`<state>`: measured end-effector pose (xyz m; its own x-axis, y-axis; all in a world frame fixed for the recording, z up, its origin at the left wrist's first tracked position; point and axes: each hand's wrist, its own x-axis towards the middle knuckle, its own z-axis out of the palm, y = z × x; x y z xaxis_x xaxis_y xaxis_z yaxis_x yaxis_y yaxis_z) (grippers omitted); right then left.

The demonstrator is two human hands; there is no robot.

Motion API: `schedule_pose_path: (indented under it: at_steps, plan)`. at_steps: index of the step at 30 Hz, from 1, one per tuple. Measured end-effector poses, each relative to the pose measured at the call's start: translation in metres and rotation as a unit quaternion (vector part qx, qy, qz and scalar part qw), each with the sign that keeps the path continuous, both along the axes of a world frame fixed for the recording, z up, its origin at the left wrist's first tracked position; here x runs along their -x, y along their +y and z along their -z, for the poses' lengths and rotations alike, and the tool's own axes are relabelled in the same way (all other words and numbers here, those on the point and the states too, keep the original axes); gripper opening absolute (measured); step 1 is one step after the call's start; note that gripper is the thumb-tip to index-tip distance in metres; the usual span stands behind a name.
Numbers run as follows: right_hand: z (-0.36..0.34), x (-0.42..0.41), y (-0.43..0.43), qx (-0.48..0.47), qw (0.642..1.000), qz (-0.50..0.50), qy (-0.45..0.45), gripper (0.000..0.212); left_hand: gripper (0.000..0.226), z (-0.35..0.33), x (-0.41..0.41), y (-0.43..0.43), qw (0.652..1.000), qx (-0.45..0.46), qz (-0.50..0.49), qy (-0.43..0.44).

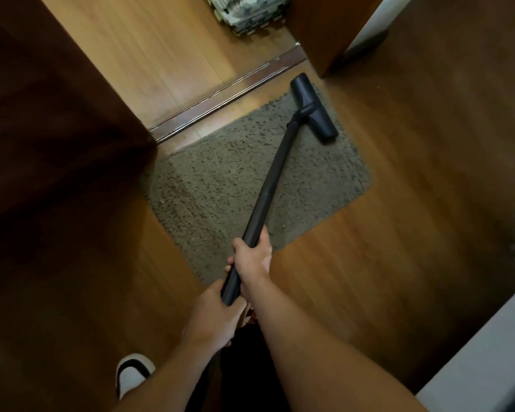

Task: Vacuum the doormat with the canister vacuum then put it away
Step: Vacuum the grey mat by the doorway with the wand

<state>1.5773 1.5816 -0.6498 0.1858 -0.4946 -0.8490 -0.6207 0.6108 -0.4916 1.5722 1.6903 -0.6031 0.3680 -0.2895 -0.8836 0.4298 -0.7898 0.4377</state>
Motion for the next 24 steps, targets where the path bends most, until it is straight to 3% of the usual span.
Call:
schedule_pose_path:
  at_steps: [11,24]
  plan:
    - [0.003,-0.014,-0.063,0.007,1.000,-0.004,-0.010,0.058,0.018,0.006,-0.009,-0.062,0.999,0.018,-0.024,-0.022]
    - [-0.012,0.010,0.065,-0.018,1.000,-0.004,0.008,0.073,0.017,-0.021,0.005,0.062,0.999,0.001,-0.009,0.032]
